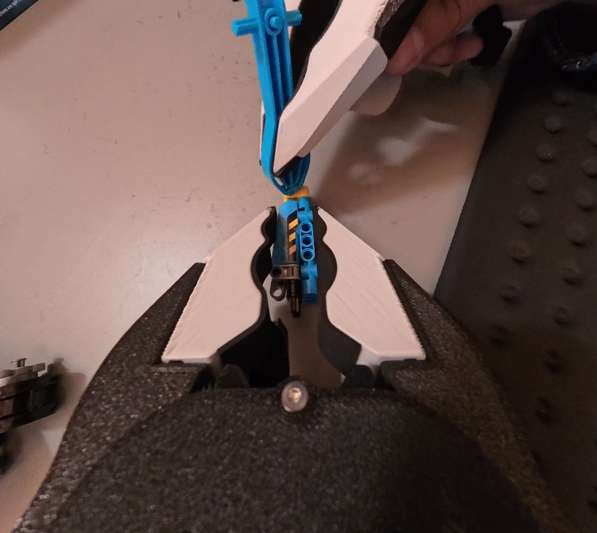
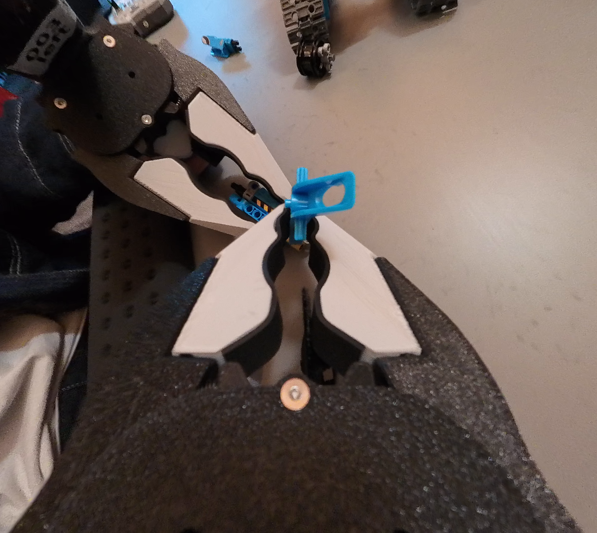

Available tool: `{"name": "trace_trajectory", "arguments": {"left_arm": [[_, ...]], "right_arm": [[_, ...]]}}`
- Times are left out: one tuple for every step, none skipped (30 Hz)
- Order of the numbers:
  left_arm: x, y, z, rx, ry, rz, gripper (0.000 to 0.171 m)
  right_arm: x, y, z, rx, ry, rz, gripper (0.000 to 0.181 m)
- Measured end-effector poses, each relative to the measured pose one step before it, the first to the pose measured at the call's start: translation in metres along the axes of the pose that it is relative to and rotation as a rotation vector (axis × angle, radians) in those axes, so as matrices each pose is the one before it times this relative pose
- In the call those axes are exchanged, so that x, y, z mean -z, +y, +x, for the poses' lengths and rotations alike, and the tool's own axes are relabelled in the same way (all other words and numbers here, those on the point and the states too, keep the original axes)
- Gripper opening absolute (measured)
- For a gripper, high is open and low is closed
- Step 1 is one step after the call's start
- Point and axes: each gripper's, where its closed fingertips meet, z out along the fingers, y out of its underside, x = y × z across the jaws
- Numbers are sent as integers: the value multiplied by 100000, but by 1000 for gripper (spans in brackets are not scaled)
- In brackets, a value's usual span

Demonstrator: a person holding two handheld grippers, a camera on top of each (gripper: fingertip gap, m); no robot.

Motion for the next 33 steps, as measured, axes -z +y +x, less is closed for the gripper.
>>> {"name": "trace_trajectory", "arguments": {"left_arm": [[-7, 15, -15, 10, -83, -94, 20], [-12, 34, -5, 8, 11, -209, 20], [-2, 19, 5, -110, 18, -106, 20], [-6, 5, 7, -321, -177, -18, 20], [-9, -11, 6, -338, -206, -22, 20], [10, -7, -5, -73, -88, 10, 20], [5, -26, -31, 82, -92, 85, 20], [1, -30, -31, 36, -194, 67, 20], [-3, 4, -30, 195, -61, -35, 20], [2, 12, -15, 401, 231, -41, 20], [-1, 22, 17, 98, 227, -97, 20], [-6, 3, 27, -479, -179, -35, 20], [-14, -11, 3, -826, -531, -23, 20], [1, -1, 2, -436, -214, -64, 20], [-9, 7, 21, 151, 228, 15, 20], [-4, -24, -1, 76, 121, 129, 20], [-5, -32, -11, -268, -160, 141, 20], [-1, -8, -6, -151, -65, 73, 20], [-12, -18, 6, 267, 294, 173, 19], [-58, -8, 64, 365, 861, 97, 20], [-169, 45, 157, 149, 1501, -588, 20], [-322, 27, 84, -154, 740, -1375, 20], [-359, -24, -117, -482, -819, -1437, 20], [-224, -32, -115, -642, -758, -975, 21], [-68, -1, -31, 260, 155, -316, 20], [37, 44, -68, 1352, 337, -38, 19], [108, 53, -156, 750, -782, 160, 19], [234, -138, -120, -1092, -1503, 1444, 19], [357, -417, 35, -1820, -822, 3092, 18], [452, -599, 38, -1238, -649, 4096, 18], [531, -774, -43, -780, -756, 5043, 18], [626, -964, -87, -358, -564, 6196, 19], [691, -1179, -4, -69, 173, 7488, 19]], "right_arm": [[-76, -32, 8, 1579, 1284, -1430, 6], [-46, 7, -42, 1631, 1225, -1561, 6], [-24, 28, -55, 1991, 1108, -1672, 6], [-21, 9, -5, 1265, 842, -1485, 6], [-16, 13, -33, 1450, 737, -1648, 6], [-50, -15, -8, 1575, 976, -1885, 6], [-68, -53, 97, 1822, 1941, -1990, 6], [-128, -97, 122, 2766, 2279, -1602, 6], [-86, -67, -11, 1868, 1015, -1665, 6], [-50, -24, -8, 669, 521, -1381, 6], [18, 41, -75, -82, -643, -796, 6], [65, 81, -14, -486, -825, -198, 6], [17, 10, 28, -489, 145, 378, 6], [18, 25, -31, 713, 936, 63, 6], [39, 49, -64, 520, 502, -136, 6], [34, 53, 5, -212, 338, -815, 6], [-18, -22, 28, 29, 641, -835, 6], [-45, -42, -12, 220, 356, -505, 6], [-7, -6, -16, 487, 170, -707, 6], [-11, -16, -51, -250, -334, -191, 6], [-36, -36, -113, -1339, -1248, 434, 6], [-79, -79, -200, -1271, -1652, 1045, 6], [-52, -72, 116, -894, 515, 1209, 6], [45, -2, 112, -764, 335, 725, 6], [41, 12, 83, 99, 734, 674, 6], [-31, -77, -12, 244, 535, 1712, 6], [-10, -127, -144, 301, -1451, 3399, 6], [366, -358, 53, -405, -2628, 6435, 6], [851, -608, 877, -6232, -517, 8665, 6], [967, -338, 1298, -9560, 444, 5458, 6], [709, 25, 1031, -6154, -388, 1471, 6], [367, 511, 1052, -2549, 1891, -1896, 6], [-45, 1170, 953, -1767, 2244, -5626, 6]]}}
